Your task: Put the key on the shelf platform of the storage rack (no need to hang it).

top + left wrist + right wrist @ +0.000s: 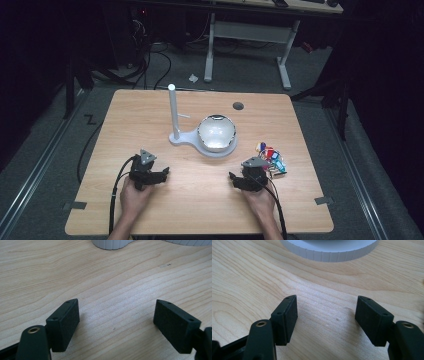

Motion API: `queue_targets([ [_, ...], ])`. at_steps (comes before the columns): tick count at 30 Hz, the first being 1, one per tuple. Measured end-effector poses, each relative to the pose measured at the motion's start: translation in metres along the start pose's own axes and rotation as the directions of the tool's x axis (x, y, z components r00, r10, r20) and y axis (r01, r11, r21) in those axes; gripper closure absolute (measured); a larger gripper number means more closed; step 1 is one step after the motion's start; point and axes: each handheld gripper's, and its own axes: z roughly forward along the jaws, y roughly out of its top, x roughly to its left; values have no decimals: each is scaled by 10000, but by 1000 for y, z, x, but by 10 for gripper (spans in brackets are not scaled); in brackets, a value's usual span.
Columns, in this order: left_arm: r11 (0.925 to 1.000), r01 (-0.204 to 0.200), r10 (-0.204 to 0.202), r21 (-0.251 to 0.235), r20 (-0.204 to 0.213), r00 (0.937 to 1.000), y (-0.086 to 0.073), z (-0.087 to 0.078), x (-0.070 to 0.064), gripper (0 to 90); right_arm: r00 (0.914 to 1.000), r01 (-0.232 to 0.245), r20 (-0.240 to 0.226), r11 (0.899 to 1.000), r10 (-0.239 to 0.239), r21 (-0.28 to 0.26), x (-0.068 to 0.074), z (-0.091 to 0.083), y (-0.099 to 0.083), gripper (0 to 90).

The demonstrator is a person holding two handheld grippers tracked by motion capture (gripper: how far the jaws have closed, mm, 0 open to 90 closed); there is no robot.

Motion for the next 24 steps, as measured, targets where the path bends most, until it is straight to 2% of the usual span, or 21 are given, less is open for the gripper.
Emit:
queue_targets([
  [7,10000,7,-7,0,-4,10000,0,0,0,212,9993,-345,173,9993,343,126,-6,-6,0,403],
  [20,10000,-6,6,11,6,10000,0,0,0,211,9961,-773,386,9961,790,-432,-20,-29,-5,451],
  [24,10000,-21,21,11,13,10000,0,0,0,211,9933,-1045,438,9928,1072,-588,-26,-35,-7,455],
])
